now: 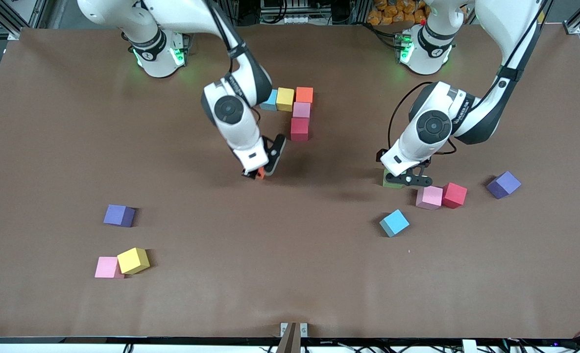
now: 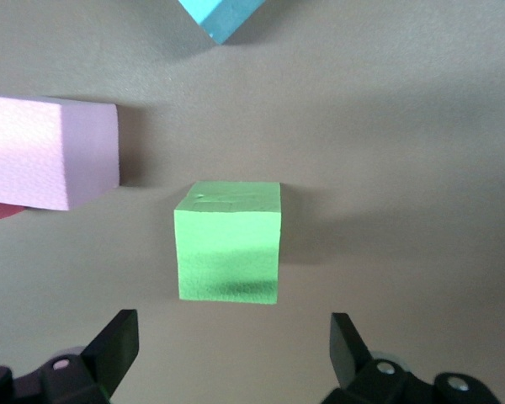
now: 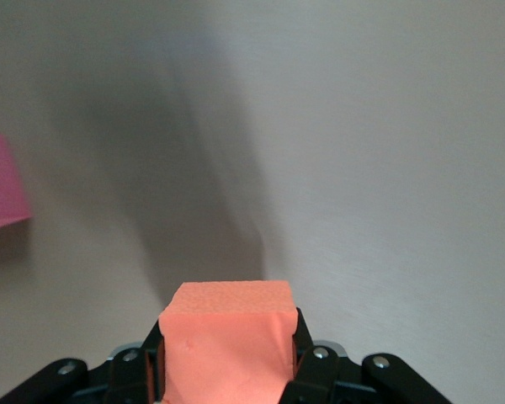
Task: Form number 2 with 11 blocks
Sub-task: 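Place the orange cube in the row while the left gripper grasps the green cube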
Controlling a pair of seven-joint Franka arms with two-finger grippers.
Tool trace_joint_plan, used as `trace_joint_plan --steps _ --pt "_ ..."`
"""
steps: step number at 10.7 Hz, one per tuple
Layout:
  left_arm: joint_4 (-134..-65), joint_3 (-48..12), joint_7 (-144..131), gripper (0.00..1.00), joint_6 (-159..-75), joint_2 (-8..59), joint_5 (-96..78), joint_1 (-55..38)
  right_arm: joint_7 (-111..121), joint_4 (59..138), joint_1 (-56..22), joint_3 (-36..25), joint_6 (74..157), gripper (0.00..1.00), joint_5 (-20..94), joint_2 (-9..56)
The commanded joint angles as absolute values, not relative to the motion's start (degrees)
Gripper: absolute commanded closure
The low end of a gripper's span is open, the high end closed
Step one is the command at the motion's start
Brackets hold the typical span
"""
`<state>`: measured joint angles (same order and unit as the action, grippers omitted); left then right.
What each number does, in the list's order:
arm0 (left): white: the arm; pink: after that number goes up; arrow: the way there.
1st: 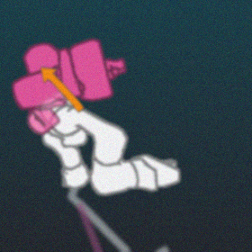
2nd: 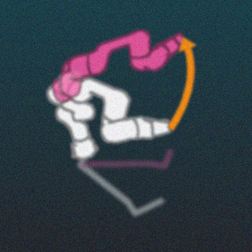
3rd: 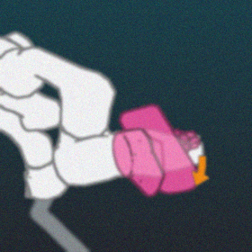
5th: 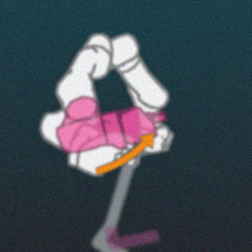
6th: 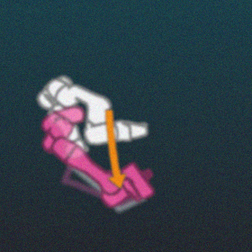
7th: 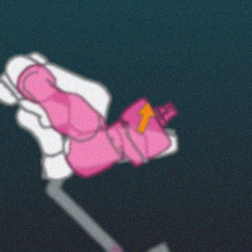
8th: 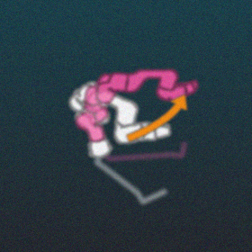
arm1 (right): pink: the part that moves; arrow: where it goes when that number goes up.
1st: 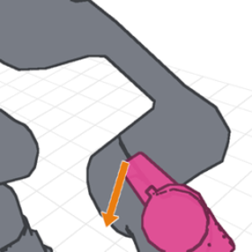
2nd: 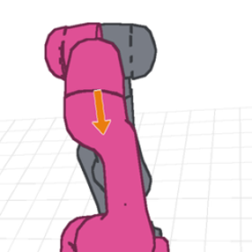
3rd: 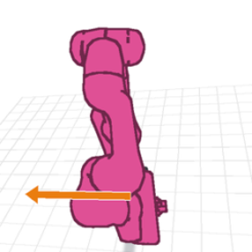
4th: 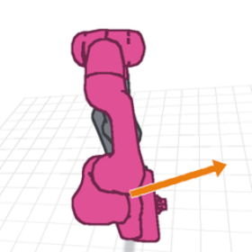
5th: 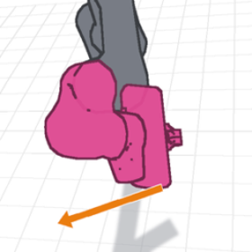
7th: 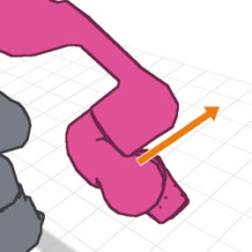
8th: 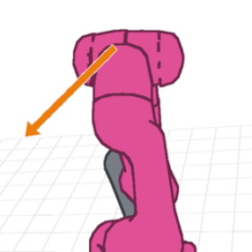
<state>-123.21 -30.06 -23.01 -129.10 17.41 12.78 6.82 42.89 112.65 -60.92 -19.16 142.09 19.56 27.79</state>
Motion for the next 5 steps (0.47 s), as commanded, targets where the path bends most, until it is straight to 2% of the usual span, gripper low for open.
trace_joint_plan --steps 1,5 --pt "-125.8 -30.6 -23.0 0.0 -133.3 17.9 13.3 9.0 43.8 118.6 -65.2 -19.4 145.1 0.78 18.6 23.6" --pt "-125.5 -28.5 -22.8 0.0 -134.6 19.9 13.1 9.3 43.9 124.4 -70.0 -19.3 152.3 0.78 18.9 23.5"
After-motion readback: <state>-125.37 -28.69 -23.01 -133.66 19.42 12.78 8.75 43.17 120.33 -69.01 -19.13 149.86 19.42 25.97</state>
